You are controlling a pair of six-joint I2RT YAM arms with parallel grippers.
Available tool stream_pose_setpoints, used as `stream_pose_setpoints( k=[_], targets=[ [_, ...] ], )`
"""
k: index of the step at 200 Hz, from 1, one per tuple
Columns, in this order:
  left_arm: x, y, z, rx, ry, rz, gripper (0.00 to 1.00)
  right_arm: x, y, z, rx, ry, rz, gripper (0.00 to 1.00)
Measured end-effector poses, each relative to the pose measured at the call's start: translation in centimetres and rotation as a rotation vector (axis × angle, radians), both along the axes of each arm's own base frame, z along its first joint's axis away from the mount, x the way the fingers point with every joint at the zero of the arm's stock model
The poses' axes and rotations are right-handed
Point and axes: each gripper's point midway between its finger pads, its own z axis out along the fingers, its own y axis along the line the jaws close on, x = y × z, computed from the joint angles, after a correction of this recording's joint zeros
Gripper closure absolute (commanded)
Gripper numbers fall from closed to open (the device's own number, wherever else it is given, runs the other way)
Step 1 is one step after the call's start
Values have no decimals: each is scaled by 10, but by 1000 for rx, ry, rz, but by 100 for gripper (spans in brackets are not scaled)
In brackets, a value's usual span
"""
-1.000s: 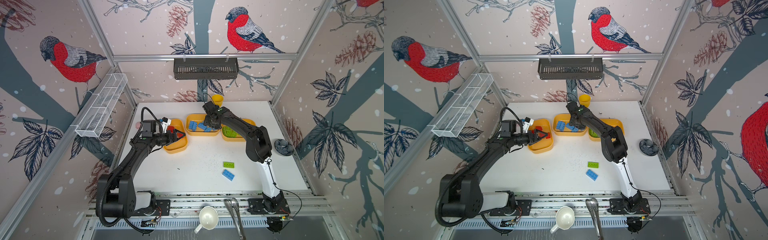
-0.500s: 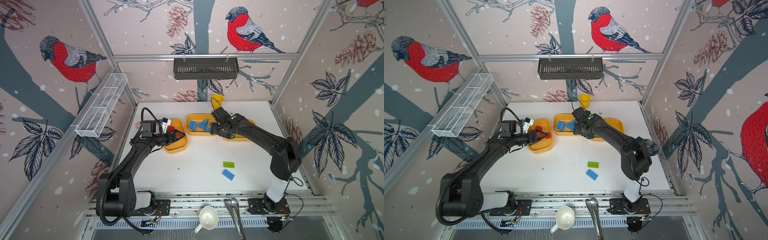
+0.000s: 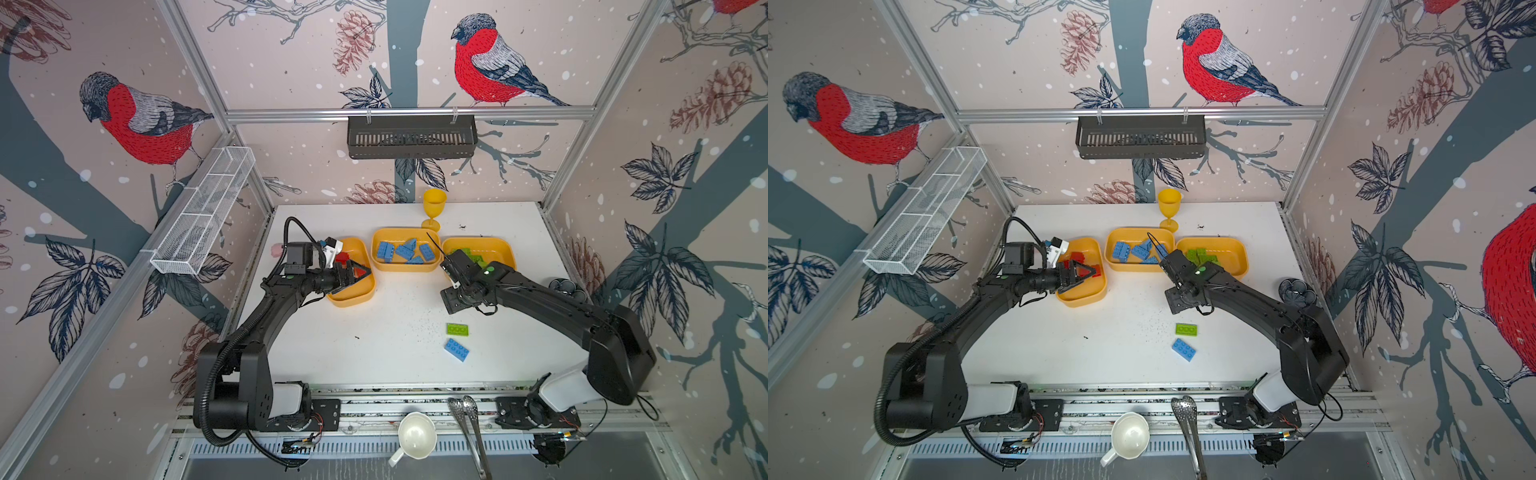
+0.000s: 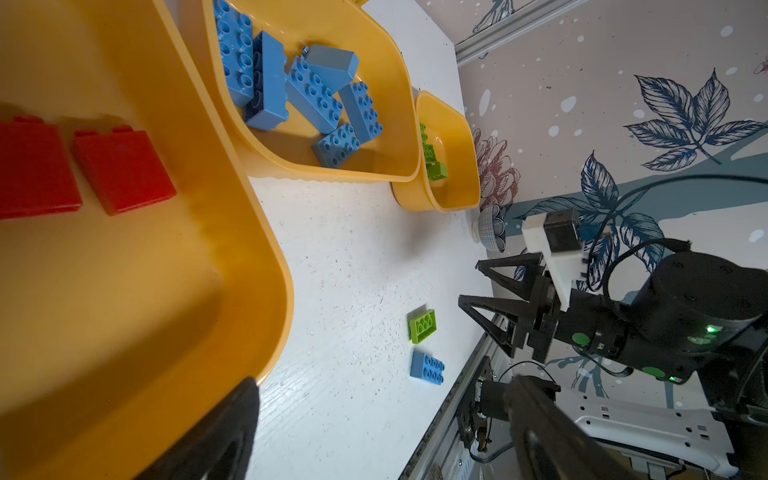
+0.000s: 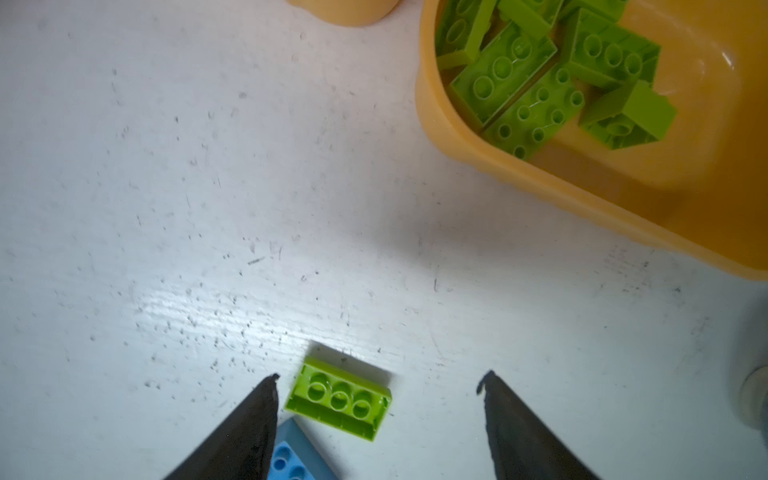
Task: Sort the legos into containers by color
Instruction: 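Lower the right gripper onto the lime-green brick on the table and grasp it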
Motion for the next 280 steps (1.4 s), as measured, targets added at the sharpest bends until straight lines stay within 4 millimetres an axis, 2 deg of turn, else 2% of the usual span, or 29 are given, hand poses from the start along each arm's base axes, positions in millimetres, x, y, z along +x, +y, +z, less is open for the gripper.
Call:
stream_pose_setpoints(
  k=[25,49,89,158,201,237,280],
  targets=[
    [-3,0,-1,0,1,0,8,-15,-8,-6,-22,20,163,26],
    [-4,0,0,0,-2,0,8,-13,-7,-6,-1,30,260,27],
    [-5,0,2,0,-9,0,8,-23,-5,-25,-28,116,432,28],
    [-7,0,2,0,-10,1,8,-45,-20,-58,-99,215,566,33],
    [-7,0,1,1,-6,0,8,-47,-14,-76,-120,243,611,40],
    [-9,0,3,1,-9,-1,8,-49,-1,-85,-119,242,659,45],
    [-12,1,6,1,-20,-1,8,-48,6,-91,-114,260,679,63]
  ],
)
